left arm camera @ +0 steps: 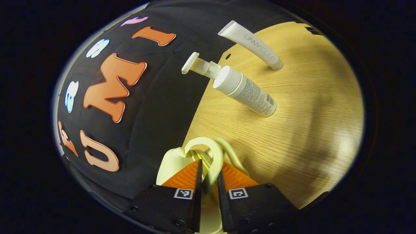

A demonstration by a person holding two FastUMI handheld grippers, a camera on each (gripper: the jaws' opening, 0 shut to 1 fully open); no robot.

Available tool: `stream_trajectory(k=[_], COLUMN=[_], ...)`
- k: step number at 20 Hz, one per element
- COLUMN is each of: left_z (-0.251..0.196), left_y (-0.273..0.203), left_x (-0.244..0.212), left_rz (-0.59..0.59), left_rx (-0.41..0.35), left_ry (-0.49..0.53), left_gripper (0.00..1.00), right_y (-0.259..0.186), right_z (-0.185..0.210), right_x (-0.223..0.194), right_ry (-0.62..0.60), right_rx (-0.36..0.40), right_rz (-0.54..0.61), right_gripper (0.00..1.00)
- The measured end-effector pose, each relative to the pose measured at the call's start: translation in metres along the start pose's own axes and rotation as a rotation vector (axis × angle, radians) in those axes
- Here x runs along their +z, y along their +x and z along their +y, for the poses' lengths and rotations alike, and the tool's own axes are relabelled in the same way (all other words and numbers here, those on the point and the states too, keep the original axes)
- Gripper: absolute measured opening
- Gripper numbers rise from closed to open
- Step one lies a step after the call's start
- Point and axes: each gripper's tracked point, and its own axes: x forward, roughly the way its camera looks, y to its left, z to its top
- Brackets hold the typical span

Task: First open the suitcase, pack the skin care products into it, and then close the suitcase.

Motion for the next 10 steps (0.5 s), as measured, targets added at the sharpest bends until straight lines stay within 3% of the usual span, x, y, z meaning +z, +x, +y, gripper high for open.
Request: stream_trajectory(k=[5, 10], left_z=[0.025, 0.087], left_y=[-0.012, -0.029], left_x=[0.005, 0.007], left_rz=[-0.026, -0.044], left_rx=[0.044, 0.115], left_ry=[-0.04, -0.195], left_gripper=[0.24, 0.24], right_y=[-0.001, 0.004], right_z=[0.0, 0.011], right_x=[-0.006, -0.008], right_ry=[0.001, 0.008], right_rx=[0.002, 0.025], right_rz=[0.013, 0.019], right_gripper=[0.95, 0.95])
